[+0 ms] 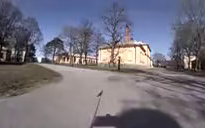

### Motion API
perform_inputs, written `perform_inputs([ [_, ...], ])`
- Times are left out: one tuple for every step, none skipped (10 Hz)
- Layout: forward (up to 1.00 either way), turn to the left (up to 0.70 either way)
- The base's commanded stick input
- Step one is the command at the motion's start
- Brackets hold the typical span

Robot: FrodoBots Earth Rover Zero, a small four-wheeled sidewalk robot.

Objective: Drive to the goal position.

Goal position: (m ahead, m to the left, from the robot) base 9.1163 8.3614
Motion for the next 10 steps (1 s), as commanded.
perform_inputs([
  [0.85, 0.00],
  [0.85, 0.00],
  [0.85, 0.00],
  [0.85, 0.00],
  [0.85, 0.00],
  [0.85, 0.00],
  [0.85, 0.00],
  [0.85, 0.00],
  [0.85, 0.00],
  [0.85, 0.00],
])
